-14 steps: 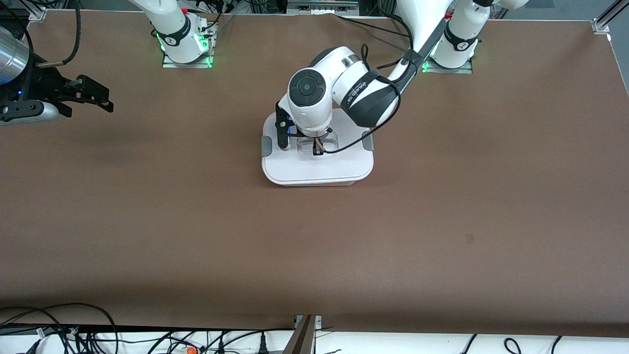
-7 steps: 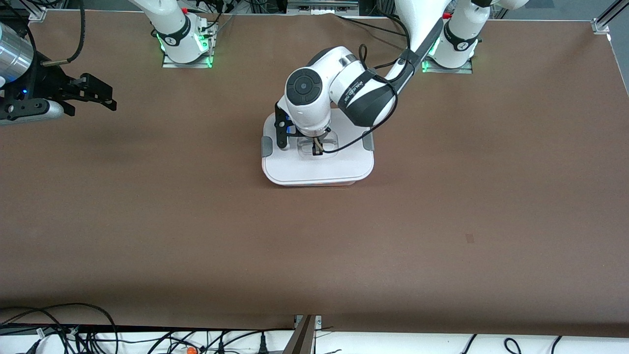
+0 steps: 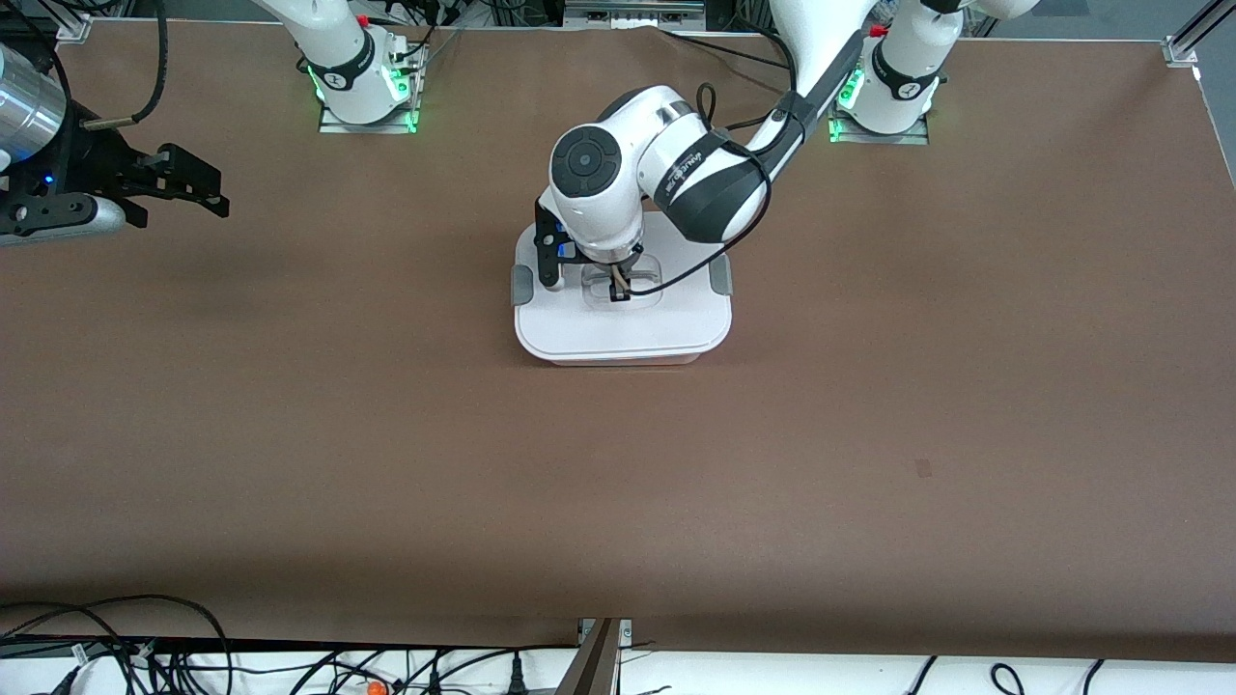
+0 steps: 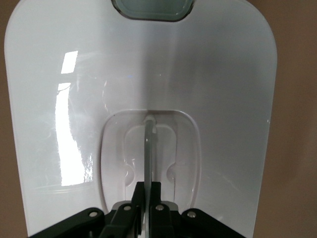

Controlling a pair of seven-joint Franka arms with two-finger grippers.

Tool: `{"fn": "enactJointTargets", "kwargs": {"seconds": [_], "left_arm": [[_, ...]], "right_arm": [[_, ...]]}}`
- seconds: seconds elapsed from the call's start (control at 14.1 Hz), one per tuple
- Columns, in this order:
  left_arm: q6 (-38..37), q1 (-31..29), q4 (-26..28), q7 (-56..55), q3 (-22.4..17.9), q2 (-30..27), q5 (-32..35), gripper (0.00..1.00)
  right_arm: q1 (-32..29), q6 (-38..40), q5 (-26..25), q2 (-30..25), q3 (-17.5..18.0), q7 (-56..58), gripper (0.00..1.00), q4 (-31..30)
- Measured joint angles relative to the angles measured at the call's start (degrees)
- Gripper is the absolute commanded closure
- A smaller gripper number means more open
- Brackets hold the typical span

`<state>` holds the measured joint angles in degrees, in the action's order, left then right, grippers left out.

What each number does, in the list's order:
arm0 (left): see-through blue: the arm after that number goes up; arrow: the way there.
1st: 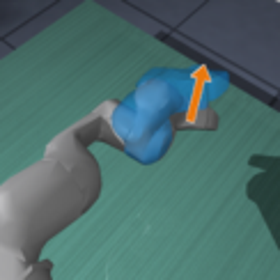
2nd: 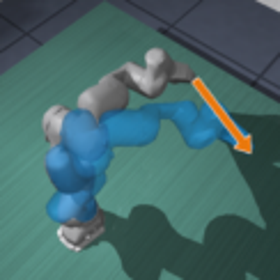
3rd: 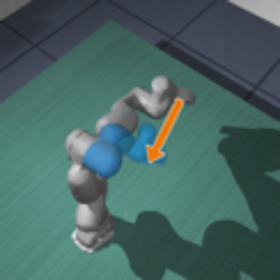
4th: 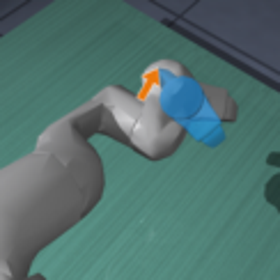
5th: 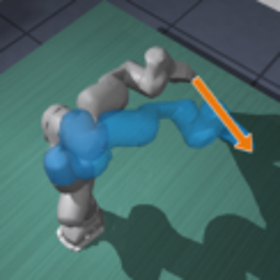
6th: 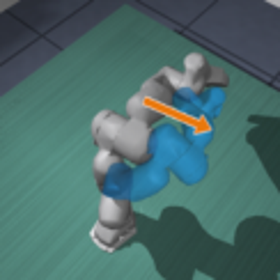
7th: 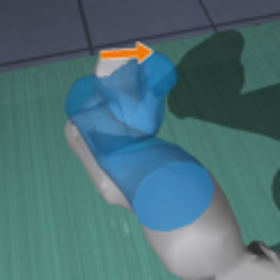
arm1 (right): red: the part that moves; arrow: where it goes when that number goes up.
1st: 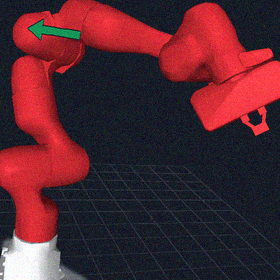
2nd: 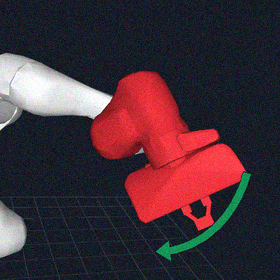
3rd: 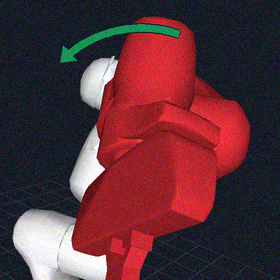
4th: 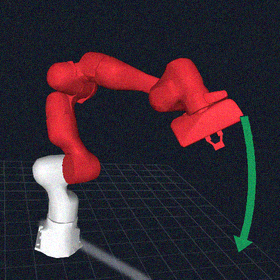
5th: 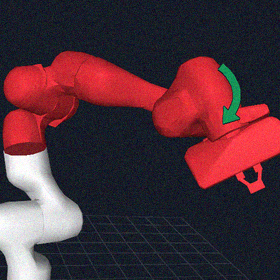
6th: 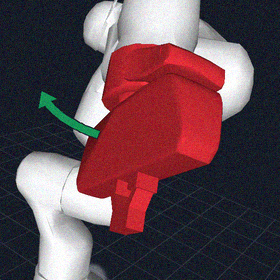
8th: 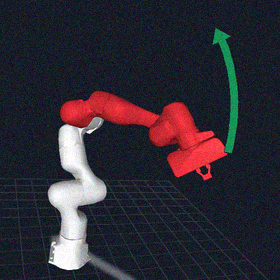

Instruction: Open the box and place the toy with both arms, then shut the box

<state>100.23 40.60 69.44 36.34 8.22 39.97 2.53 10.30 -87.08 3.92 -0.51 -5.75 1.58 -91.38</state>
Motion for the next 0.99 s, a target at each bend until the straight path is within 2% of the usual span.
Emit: {"fn": "enactJointTargets", "kwargs": {"seconds": [0.99], "left_arm": [[-0.2,0.7,0.0,0.0,0.0,0.1,1.0,1.00]], "right_arm": [[0.0,-0.3,-0.4,-0.2,-0.3,0.0,0.00,0.8]]}}
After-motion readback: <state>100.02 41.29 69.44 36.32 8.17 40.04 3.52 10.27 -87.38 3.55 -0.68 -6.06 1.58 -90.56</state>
